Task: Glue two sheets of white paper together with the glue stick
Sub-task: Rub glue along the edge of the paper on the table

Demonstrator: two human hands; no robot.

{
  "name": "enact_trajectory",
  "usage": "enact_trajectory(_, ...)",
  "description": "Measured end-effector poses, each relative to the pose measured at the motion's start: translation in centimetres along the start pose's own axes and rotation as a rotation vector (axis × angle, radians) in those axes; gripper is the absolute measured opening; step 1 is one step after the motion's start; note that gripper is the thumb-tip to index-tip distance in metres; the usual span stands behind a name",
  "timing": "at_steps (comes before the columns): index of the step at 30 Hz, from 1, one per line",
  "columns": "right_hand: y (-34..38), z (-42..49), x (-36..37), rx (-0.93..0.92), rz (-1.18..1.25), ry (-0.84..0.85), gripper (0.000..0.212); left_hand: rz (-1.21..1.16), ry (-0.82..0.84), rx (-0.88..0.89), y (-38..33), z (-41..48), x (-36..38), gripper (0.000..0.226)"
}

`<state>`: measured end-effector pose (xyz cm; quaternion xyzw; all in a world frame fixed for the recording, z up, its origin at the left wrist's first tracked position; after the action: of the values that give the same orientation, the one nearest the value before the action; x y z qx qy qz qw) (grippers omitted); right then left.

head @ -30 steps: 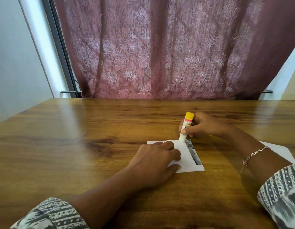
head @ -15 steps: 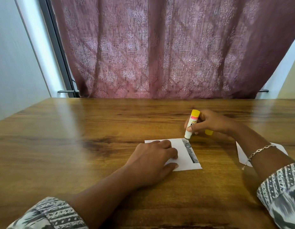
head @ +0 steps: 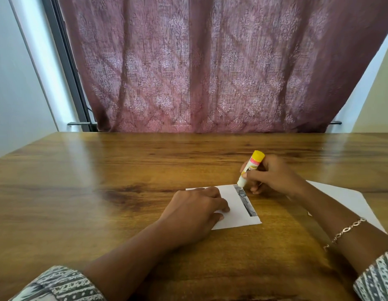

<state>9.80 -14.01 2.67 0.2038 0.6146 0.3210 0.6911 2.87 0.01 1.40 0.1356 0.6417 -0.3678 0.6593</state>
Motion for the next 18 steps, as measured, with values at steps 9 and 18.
enact_trajectory(9, 0.4, -0.4, 0.3, 0.018, -0.144, -0.044, 0.012, -0.014, -0.001, 0.001, 0.2, 0.1, -0.1, 0.032)
enact_trajectory(18, 1.0, -0.4, 0.5, -0.007, -0.226, -0.044, 0.021, -0.012, -0.001, 0.007, 0.1, 0.1, -0.2, 0.032)
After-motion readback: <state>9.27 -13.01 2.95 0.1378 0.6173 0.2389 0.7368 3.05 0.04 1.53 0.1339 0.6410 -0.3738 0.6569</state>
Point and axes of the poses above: each hand's wrist, its own z-axis towards the middle knuckle, its own x-axis out of the palm, y = z × x, the point moved 9 cm from there along z, towards the middle knuckle, and after that the axes turned 14 degrees about -z, right-handed, at the moved point
